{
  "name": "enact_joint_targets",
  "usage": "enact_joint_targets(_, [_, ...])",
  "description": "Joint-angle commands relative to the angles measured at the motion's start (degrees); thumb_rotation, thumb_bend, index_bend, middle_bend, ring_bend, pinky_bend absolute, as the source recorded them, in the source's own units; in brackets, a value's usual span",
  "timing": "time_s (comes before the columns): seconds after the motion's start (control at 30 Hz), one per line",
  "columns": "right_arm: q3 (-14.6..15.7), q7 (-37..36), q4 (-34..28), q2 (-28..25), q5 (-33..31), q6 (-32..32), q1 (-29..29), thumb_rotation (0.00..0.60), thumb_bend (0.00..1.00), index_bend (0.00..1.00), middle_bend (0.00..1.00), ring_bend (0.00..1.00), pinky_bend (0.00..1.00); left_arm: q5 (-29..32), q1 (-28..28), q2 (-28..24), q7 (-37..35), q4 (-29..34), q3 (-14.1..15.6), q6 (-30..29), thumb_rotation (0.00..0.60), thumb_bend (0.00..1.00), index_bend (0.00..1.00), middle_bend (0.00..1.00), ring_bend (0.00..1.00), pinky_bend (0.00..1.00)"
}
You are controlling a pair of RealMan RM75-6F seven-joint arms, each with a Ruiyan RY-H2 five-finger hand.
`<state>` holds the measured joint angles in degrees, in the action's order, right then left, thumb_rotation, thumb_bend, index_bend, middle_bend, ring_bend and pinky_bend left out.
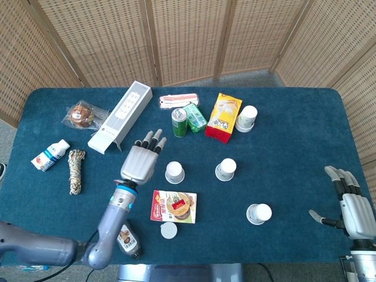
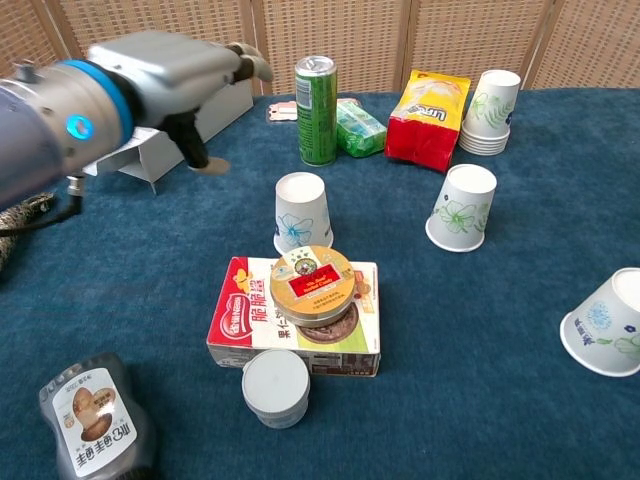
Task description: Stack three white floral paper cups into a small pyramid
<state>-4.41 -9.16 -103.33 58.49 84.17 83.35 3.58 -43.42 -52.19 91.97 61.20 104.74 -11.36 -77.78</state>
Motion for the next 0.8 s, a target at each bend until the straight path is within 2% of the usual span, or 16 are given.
enact_joint_targets(0.03, [0.09,0.51,-0.07,0.2,0.16,0.04,0.03,0.6,0.12,0.0,0.0,0.0,0.0,-2.11,2.69,-4.83,-2.91,3.98,1.69,-0.65,0.6,0.33,0.05,0.0,0.0,0.26])
enact_joint_targets(0.17, [0.22,1.12,-0.19,0.39,0.3,0.09,0.02,0.6,0.12,0.0,0.0,0.0,0.0,-2.52,4.89,-11.3,-3.62,8.3,3.64,-0.75,0.6,0.33,0.04,0.0,0.0,0.23])
enact_joint_targets(0.3, [0.25,1.77,-0.29,0.59,0.43,0.21,0.04,0.6,0.12,0.0,0.0,0.0,0.0,-4.75,7.26,-17.17,-6.17,10.09,5.78,-0.43,0.6,0.33,0.02,0.0,0.0,0.21])
enact_joint_targets(0.47, [0.35,2.4,-0.53,0.73,0.67,0.42,0.0,0.6,0.12,0.0,0.0,0.0,0.0,-10.73,10.87,-23.11,-11.84,9.95,9.17,0.32,0.6,0.33,0.0,0.0,0.0,0.17])
enact_joint_targets(0.57, [0.43,2.96,-0.48,0.92,0.71,0.4,0.02,0.6,0.12,0.0,0.0,0.0,0.0,-14.37,13.12,-26.36,-15.16,10.63,11.29,0.6,0.6,0.33,0.0,0.0,0.0,0.1])
enact_joint_targets(0.8, [0.48,3.7,-0.42,1.25,0.76,0.41,0.08,0.6,0.12,0.0,0.0,0.0,0.0,-23.67,19.11,-34.53,-20.26,15.4,16.48,-1.56,0.6,0.33,0.0,0.0,0.0,0.0])
